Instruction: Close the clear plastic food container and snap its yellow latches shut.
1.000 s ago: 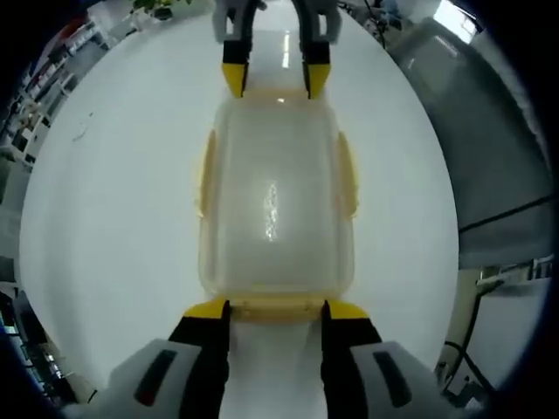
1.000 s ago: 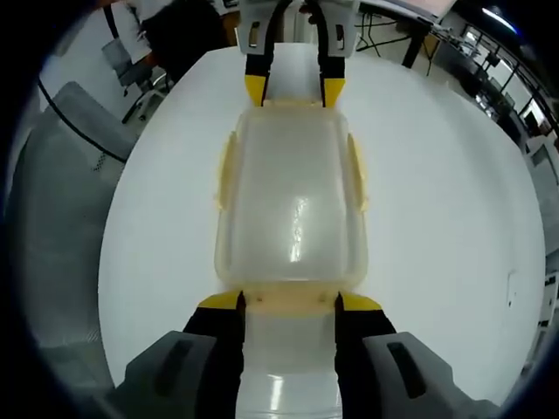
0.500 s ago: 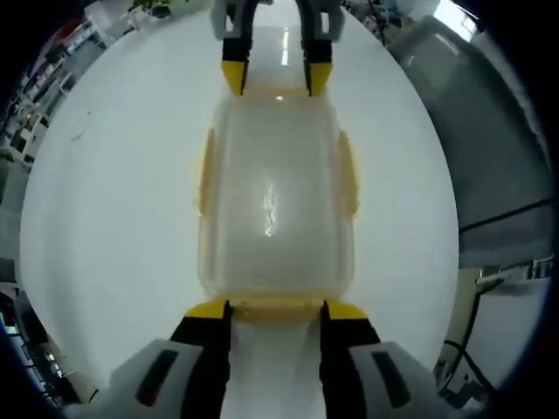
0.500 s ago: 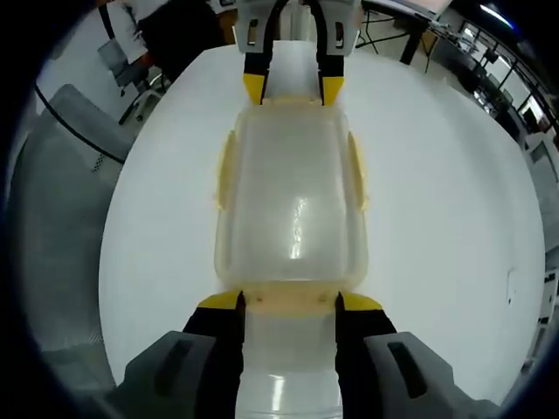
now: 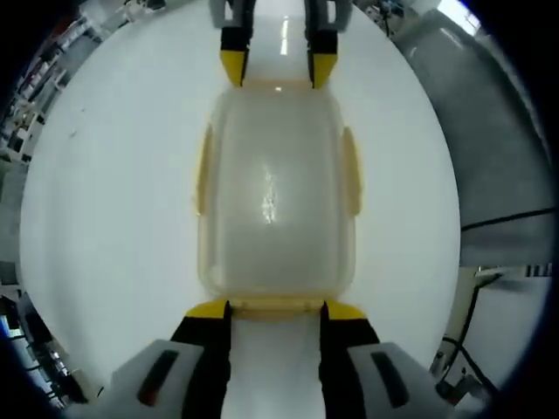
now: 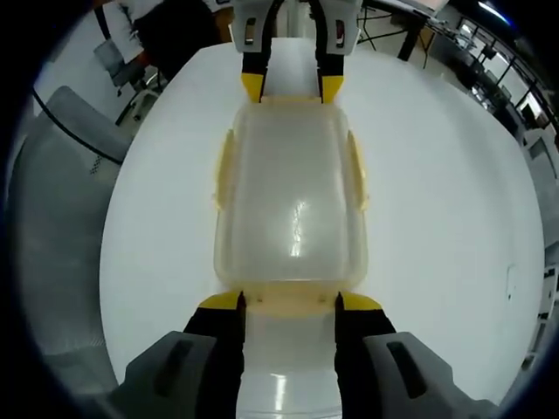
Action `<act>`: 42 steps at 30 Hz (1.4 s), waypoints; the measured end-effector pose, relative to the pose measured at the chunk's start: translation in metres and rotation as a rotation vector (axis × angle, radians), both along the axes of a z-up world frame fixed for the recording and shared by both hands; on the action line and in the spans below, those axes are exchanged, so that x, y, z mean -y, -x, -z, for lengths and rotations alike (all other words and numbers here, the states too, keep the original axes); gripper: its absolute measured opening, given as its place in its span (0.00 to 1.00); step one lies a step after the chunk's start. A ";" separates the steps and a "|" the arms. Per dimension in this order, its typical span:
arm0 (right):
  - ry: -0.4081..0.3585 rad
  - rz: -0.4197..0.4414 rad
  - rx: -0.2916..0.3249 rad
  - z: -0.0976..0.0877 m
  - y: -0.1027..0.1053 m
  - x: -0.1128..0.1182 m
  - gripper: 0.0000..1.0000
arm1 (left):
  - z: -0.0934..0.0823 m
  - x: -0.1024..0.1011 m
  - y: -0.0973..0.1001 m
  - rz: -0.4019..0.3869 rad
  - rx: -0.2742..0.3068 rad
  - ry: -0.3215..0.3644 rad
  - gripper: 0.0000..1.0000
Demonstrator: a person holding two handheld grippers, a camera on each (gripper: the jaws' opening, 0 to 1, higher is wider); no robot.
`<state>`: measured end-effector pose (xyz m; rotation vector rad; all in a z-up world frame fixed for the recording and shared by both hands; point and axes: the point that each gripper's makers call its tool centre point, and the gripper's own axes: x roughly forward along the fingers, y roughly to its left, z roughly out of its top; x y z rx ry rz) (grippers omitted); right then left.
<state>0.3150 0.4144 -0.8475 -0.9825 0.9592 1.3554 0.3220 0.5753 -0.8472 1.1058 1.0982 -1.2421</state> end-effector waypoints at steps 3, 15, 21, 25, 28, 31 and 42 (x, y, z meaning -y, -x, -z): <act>0.003 -0.007 0.001 0.000 0.000 0.000 0.37 | -0.001 -0.001 0.000 -0.003 0.001 0.035 0.34; -0.010 -0.013 0.003 -0.006 0.005 0.006 0.36 | -0.009 0.005 0.004 -0.016 -0.003 0.023 0.34; -0.062 -0.021 0.018 -0.027 0.004 0.000 0.36 | -0.028 0.001 0.006 -0.025 0.022 0.016 0.34; -0.088 -0.023 0.013 -0.036 0.006 -0.001 0.36 | -0.041 -0.001 0.010 -0.027 0.029 0.020 0.34; -0.101 -0.029 0.019 -0.046 0.008 -0.002 0.36 | -0.049 -0.001 0.013 -0.036 0.039 0.017 0.34; -0.095 -0.045 0.024 -0.053 0.008 0.000 0.36 | -0.054 0.001 0.015 -0.057 0.030 0.042 0.34; -0.108 -0.085 0.024 -0.066 0.019 0.004 0.36 | -0.064 0.006 0.031 -0.086 0.021 0.064 0.34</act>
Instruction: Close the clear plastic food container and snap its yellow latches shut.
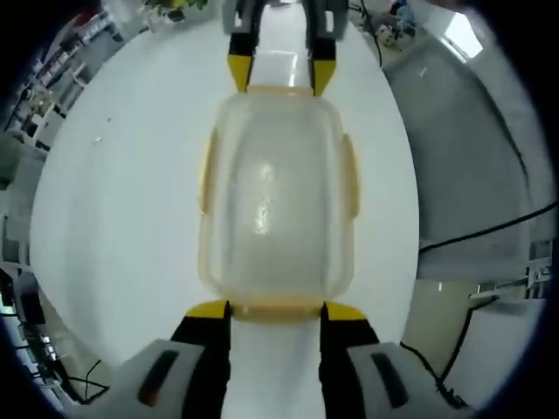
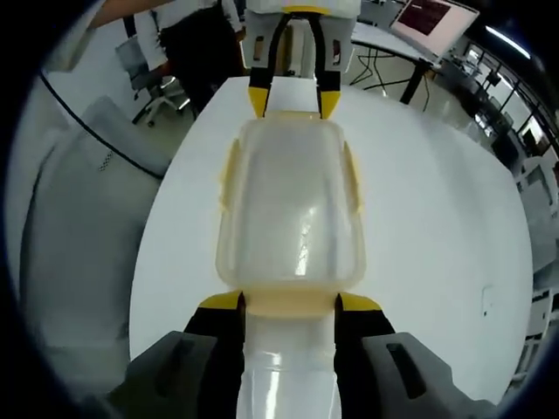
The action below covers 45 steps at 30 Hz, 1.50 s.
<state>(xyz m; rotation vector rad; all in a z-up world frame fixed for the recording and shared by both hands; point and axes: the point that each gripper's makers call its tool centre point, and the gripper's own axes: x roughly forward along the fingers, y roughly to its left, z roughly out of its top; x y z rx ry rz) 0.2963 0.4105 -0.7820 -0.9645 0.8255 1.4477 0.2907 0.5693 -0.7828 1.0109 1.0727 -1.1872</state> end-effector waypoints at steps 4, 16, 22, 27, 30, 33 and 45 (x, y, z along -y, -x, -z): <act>-0.011 -0.009 -0.002 -0.006 0.001 0.003 0.36 | -0.005 0.002 0.002 -0.014 -0.003 -0.002 0.34; -0.008 -0.009 0.015 -0.017 -0.001 0.031 0.36 | -0.020 0.030 0.002 -0.012 0.030 0.002 0.34; 0.007 -0.001 0.012 -0.018 -0.004 0.056 0.36 | -0.026 0.058 -0.001 -0.004 0.033 0.031 0.34; 0.013 0.012 0.013 -0.022 -0.005 0.077 0.36 | -0.029 0.077 -0.007 0.011 0.037 0.031 0.34; 0.016 0.020 0.012 -0.024 -0.006 0.092 0.36 | -0.032 0.092 -0.009 0.019 0.035 0.034 0.34; 0.026 0.028 0.012 -0.023 -0.008 0.106 0.36 | -0.034 0.106 -0.011 0.027 0.037 0.041 0.34; 0.038 0.049 0.005 -0.023 -0.012 0.153 0.36 | -0.032 0.153 -0.019 0.050 0.033 0.037 0.34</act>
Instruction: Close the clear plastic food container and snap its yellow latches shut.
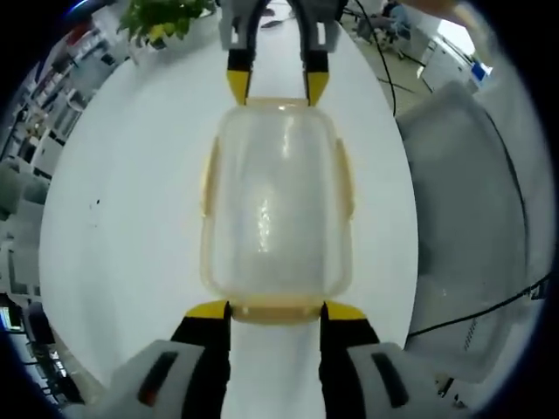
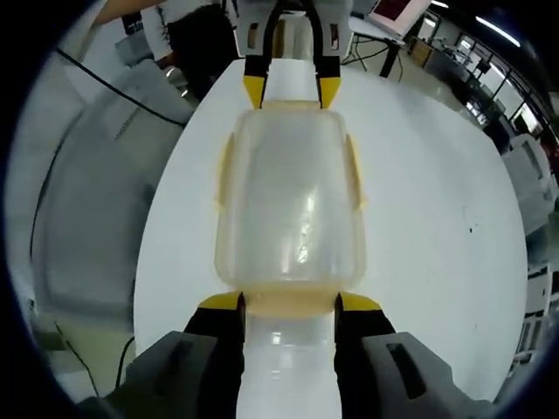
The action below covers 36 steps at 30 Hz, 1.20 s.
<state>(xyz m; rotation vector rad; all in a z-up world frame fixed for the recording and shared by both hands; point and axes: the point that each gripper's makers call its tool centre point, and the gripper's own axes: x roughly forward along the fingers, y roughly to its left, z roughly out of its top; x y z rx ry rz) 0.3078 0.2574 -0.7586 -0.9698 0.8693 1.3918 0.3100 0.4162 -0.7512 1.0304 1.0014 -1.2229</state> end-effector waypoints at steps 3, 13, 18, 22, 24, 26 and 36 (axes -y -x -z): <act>0.007 0.009 -0.001 0.002 -0.001 0.014 0.36 | 0.001 0.013 -0.003 0.006 -0.003 0.005 0.34; 0.026 0.027 -0.009 0.009 -0.005 0.051 0.36 | 0.007 0.051 -0.008 0.022 -0.017 0.016 0.34; 0.028 0.029 -0.014 0.012 -0.007 0.062 0.36 | 0.010 0.061 -0.010 0.023 -0.023 0.014 0.34; 0.029 0.026 -0.016 0.014 -0.008 0.067 0.36 | 0.014 0.066 -0.010 0.019 -0.028 0.015 0.34; 0.028 0.026 -0.016 0.015 -0.009 0.068 0.36 | 0.016 0.067 -0.011 0.018 -0.028 0.015 0.34; 0.028 0.023 -0.015 0.016 -0.010 0.070 0.36 | 0.017 0.069 -0.011 0.016 -0.029 0.014 0.34; 0.035 0.017 -0.018 0.021 -0.014 0.073 0.37 | 0.025 0.073 -0.014 0.008 -0.035 0.002 0.34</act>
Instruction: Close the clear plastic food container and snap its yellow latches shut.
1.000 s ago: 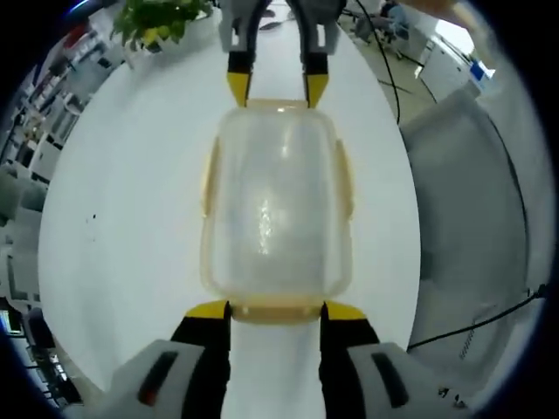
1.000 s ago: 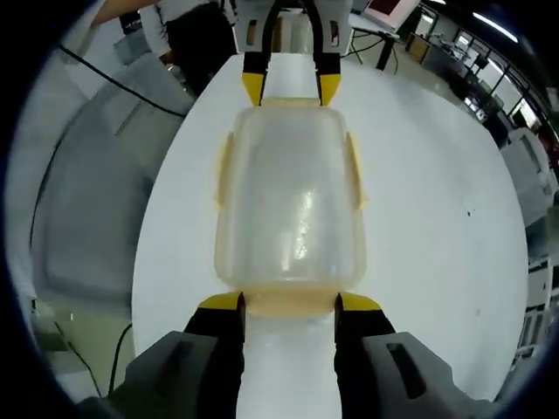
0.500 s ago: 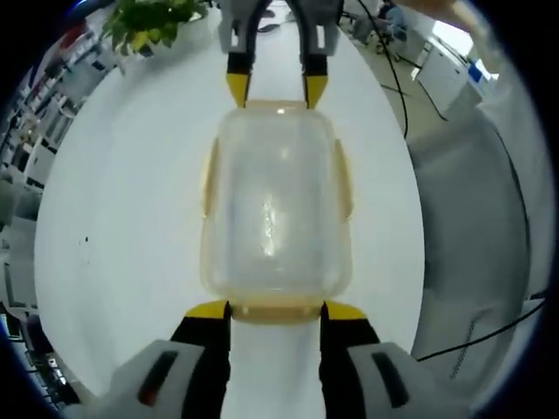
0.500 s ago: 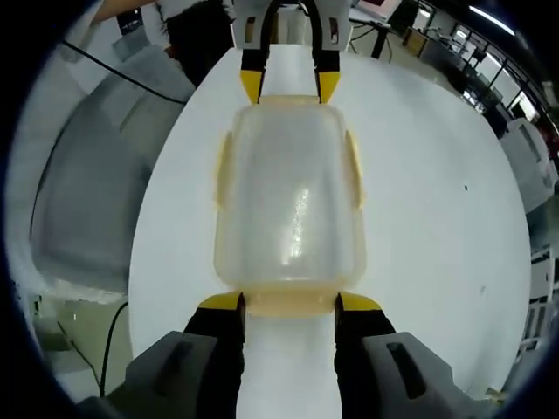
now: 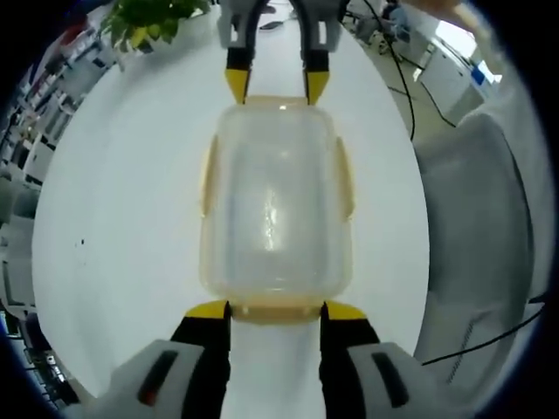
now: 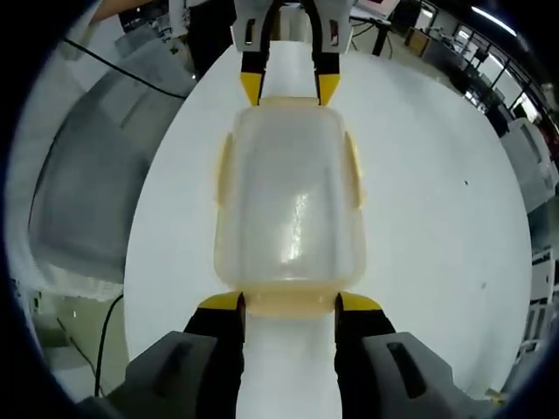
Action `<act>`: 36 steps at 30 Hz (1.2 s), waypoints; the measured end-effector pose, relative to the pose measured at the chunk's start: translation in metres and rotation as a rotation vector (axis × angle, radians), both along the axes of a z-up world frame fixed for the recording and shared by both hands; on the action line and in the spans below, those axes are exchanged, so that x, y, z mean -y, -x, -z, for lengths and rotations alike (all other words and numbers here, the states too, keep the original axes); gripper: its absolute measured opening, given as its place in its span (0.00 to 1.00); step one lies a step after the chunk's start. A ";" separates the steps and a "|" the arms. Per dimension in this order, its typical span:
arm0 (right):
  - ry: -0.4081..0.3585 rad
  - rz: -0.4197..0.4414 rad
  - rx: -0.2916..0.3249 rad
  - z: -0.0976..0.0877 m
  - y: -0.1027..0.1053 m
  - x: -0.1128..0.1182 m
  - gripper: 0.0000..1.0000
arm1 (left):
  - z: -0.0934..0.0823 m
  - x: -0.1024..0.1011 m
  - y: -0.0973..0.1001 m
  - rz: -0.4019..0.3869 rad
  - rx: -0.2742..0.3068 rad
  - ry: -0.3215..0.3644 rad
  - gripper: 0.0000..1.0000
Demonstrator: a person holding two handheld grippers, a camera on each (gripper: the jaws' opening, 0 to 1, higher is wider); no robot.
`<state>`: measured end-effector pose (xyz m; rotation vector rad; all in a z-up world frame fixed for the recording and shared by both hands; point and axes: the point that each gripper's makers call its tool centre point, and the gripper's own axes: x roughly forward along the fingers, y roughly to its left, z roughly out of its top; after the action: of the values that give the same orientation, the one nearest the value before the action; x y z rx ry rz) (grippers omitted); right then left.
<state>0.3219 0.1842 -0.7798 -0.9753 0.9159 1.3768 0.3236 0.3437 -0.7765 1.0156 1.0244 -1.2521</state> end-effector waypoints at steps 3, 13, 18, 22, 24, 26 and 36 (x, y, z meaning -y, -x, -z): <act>-0.004 0.000 -0.003 0.002 0.000 0.000 0.37 | 0.004 -0.001 0.000 0.000 -0.006 -0.004 0.34; -0.004 -0.002 -0.013 0.008 0.000 -0.001 0.37 | 0.009 -0.002 0.001 -0.001 -0.018 -0.014 0.34; -0.002 0.001 -0.021 0.009 0.000 -0.002 0.37 | 0.012 -0.003 0.000 0.005 -0.015 -0.024 0.34; -0.002 0.004 -0.024 0.010 0.000 -0.003 0.37 | 0.011 -0.004 0.000 0.011 -0.013 -0.027 0.34; 0.002 0.006 -0.025 0.010 0.000 -0.003 0.37 | 0.012 -0.005 0.000 0.018 -0.010 -0.030 0.34; 0.008 0.005 -0.025 0.012 0.000 -0.003 0.37 | 0.013 -0.005 0.000 0.028 -0.007 -0.036 0.34; 0.002 0.016 -0.029 0.011 0.000 -0.002 0.37 | 0.012 -0.008 0.000 0.051 0.002 -0.038 0.35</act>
<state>0.3215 0.1860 -0.7906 -0.9499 0.9452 1.3797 0.3238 0.3513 -0.7889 1.0775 1.0295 -1.2776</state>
